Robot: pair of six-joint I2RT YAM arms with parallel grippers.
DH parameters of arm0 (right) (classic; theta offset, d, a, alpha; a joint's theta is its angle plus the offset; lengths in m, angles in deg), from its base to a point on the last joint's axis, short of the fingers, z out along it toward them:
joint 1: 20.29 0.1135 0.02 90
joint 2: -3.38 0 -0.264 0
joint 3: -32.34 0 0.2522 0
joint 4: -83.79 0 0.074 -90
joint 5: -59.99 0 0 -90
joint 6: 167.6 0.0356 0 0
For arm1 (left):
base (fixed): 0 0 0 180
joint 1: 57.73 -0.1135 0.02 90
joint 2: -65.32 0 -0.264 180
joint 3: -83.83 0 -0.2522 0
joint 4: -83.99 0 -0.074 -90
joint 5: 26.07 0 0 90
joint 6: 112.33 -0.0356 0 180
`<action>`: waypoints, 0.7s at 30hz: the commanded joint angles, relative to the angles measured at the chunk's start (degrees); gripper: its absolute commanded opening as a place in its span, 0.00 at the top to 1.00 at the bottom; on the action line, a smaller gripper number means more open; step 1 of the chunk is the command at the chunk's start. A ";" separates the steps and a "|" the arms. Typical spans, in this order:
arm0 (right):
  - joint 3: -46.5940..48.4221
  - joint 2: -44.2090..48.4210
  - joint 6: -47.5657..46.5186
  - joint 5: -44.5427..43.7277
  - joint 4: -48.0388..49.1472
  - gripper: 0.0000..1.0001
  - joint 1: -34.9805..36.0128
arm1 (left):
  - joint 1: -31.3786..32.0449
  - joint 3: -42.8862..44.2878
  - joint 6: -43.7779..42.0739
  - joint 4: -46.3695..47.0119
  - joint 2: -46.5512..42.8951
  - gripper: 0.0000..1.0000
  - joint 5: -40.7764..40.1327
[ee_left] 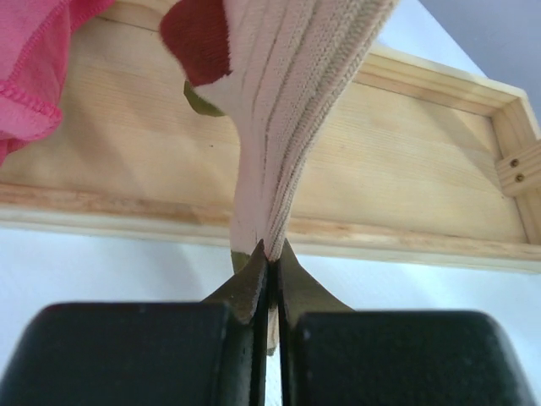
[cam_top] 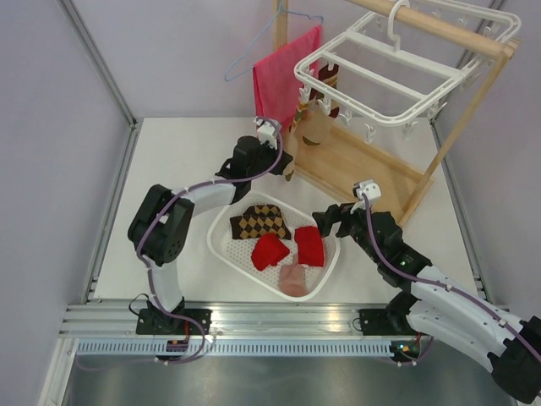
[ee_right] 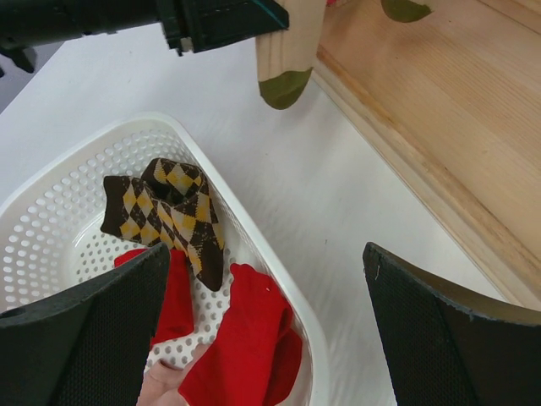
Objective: Remove the socks clipped to the hanger
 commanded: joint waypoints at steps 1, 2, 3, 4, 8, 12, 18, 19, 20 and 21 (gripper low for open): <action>-0.56 1.57 0.66 -0.97 -1.22 0.02 -0.16 | -0.11 -3.58 1.24 6.63 -6.62 0.98 0.61; -0.65 1.84 0.83 -0.97 -1.65 0.02 -0.24 | -0.02 -5.16 1.34 6.76 -7.50 0.98 0.43; -0.74 2.19 1.01 -0.97 -1.74 0.02 -0.16 | -0.11 -5.87 1.43 6.67 -8.99 0.98 -0.18; -0.91 2.89 1.18 -0.88 -1.92 0.02 -0.15 | -0.11 -6.57 1.52 6.76 -9.88 0.98 -0.45; -1.18 4.30 1.36 -0.97 -3.15 0.02 -0.16 | 0.06 -10.52 2.39 6.94 -13.48 0.98 -0.63; -1.62 6.67 1.62 -0.79 -4.03 0.02 -0.24 | 0.59 -14.66 3.18 7.11 -18.22 0.98 -1.50; -2.14 8.69 2.06 -0.27 -5.61 0.02 -0.24 | 1.64 -22.13 3.98 6.76 -27.71 0.98 -4.05; -2.23 8.78 2.24 0.17 -5.70 0.02 -0.24 | 1.82 -23.01 3.98 6.41 -28.86 0.98 -4.14; -2.32 9.04 2.50 0.43 -5.87 0.02 -0.24 | 2.17 -24.41 3.89 6.06 -31.22 0.98 -4.32; -2.41 9.48 2.76 0.61 -5.79 0.02 -0.24 | 2.61 -24.94 3.80 5.19 -32.29 0.98 -4.49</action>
